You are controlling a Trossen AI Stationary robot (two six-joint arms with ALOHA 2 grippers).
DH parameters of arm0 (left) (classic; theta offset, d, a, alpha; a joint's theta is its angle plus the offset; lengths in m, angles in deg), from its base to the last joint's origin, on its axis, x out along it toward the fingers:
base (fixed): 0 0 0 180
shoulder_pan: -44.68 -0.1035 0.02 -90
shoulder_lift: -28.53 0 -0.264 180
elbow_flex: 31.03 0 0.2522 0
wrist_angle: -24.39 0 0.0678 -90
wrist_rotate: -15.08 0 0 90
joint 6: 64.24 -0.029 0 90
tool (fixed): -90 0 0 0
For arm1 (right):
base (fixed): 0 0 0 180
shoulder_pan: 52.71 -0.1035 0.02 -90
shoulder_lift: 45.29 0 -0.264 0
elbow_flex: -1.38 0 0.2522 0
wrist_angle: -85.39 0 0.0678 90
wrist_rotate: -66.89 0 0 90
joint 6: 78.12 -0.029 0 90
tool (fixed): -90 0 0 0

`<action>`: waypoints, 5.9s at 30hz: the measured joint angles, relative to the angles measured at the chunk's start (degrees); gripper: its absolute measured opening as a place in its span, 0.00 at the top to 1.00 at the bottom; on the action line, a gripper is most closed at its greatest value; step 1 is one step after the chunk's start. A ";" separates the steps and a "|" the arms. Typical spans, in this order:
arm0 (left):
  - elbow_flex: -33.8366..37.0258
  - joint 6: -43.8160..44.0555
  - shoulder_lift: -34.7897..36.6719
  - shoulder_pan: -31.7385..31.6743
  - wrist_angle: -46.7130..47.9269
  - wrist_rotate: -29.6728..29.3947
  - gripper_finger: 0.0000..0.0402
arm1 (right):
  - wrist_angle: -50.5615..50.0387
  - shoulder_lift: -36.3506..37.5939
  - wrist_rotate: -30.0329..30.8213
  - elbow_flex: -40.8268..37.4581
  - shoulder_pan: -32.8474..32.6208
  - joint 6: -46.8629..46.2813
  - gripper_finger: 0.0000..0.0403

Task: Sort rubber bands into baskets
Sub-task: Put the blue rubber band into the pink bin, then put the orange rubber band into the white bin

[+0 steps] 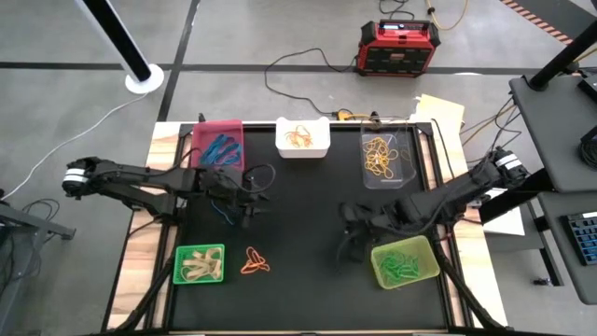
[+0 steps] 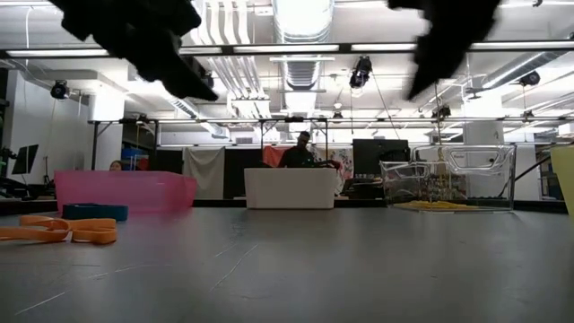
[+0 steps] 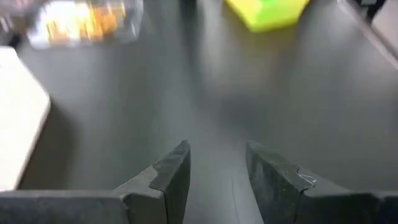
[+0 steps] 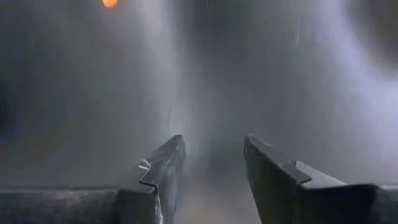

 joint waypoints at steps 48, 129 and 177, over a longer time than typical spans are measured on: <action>2.81 26.14 -9.21 6.43 28.75 -2.50 0.62 | 42.59 0.04 -13.95 -15.55 21.66 29.04 0.50; -13.28 5.31 -1.98 -34.71 38.73 -23.48 0.96 | 52.57 0.04 -12.31 -15.50 24.68 36.87 0.50; -8.76 -2.67 4.57 -22.39 24.03 19.58 0.67 | 27.31 -6.71 -11.06 0.91 39.56 36.16 0.97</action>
